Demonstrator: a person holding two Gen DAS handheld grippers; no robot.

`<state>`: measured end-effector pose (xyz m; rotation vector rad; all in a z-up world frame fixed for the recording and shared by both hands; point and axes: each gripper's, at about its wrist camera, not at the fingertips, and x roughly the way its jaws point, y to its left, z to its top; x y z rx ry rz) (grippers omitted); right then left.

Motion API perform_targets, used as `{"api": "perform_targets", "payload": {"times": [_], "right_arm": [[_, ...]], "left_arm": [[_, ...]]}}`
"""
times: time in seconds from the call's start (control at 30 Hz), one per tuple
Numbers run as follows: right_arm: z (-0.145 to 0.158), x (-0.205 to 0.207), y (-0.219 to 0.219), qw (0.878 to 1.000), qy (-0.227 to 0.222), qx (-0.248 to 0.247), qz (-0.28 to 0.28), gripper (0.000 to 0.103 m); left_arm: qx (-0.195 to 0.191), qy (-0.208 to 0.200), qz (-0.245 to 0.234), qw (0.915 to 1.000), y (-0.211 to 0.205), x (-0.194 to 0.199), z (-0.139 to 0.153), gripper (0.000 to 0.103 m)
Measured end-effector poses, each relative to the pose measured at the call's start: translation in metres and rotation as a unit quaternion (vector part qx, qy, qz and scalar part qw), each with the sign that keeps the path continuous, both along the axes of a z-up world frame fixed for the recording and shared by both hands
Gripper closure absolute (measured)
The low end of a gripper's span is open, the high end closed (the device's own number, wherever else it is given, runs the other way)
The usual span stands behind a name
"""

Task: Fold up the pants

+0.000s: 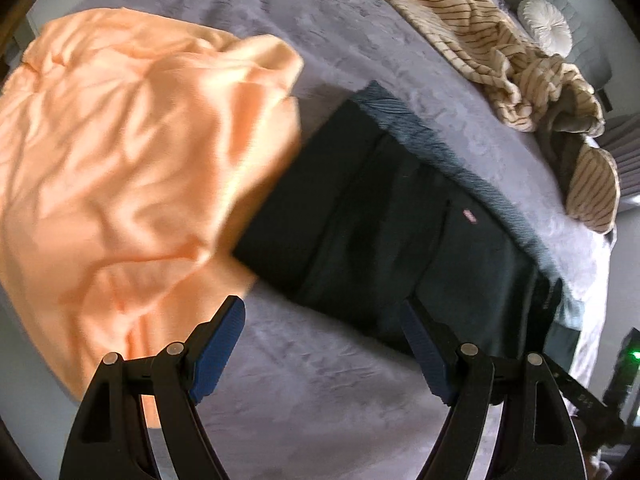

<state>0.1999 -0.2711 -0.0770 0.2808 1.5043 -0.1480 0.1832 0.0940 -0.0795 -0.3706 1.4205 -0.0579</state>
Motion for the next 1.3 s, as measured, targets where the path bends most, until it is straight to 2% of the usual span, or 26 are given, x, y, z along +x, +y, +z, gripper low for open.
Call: {"api": "perform_targets", "payload": {"times": [0.1, 0.17, 0.27, 0.47, 0.6, 0.7, 0.93, 1.0, 1.17, 1.27, 1.3], "right_arm": [[-0.015, 0.005, -0.003, 1.000, 0.017, 0.009, -0.001, 0.019], [-0.022, 0.005, -0.003, 1.000, 0.023, 0.006, -0.003, 0.019], [-0.025, 0.006, -0.006, 1.000, 0.022, 0.007, 0.000, 0.019], [-0.027, 0.001, -0.007, 1.000, 0.022, 0.008, 0.009, 0.017], [-0.028, 0.004, -0.003, 1.000, 0.025, 0.003, 0.014, 0.015], [-0.029, 0.007, 0.002, 1.000, 0.026, 0.002, 0.016, 0.014], [-0.035, 0.009, 0.011, 0.999, 0.030, -0.005, 0.024, 0.013], [-0.039, 0.012, 0.017, 0.999, 0.030, -0.007, 0.026, 0.012], [-0.044, 0.014, 0.026, 0.999, 0.035, -0.018, 0.037, 0.010], [-0.042, 0.014, 0.030, 0.998, 0.036, -0.019, 0.039, 0.010], [-0.039, 0.014, 0.029, 0.998, 0.034, -0.020, 0.040, 0.010]], "left_arm": [[-0.026, 0.005, -0.007, 0.9996, -0.007, 0.005, -0.006, 0.022], [-0.028, 0.015, -0.009, 0.9995, -0.011, 0.010, -0.014, 0.022], [-0.026, 0.025, 0.003, 0.9993, -0.008, 0.014, -0.024, 0.022], [-0.073, 0.050, 0.018, 0.9960, -0.004, 0.019, -0.047, 0.022], [-0.092, 0.037, 0.026, 0.9948, -0.003, 0.018, -0.047, 0.020], [-0.123, 0.022, 0.038, 0.9914, 0.003, 0.015, -0.046, 0.018], [-0.197, -0.029, 0.056, 0.9783, 0.016, 0.012, -0.031, 0.018], [-0.193, -0.041, 0.042, 0.9795, 0.011, 0.015, -0.030, 0.018], [-0.167, -0.013, 0.038, 0.9852, 0.004, 0.022, -0.059, 0.018], [-0.127, -0.015, 0.020, 0.9916, -0.006, 0.027, -0.057, 0.018], [-0.107, -0.022, 0.014, 0.9939, -0.009, 0.026, -0.053, 0.022]]}}
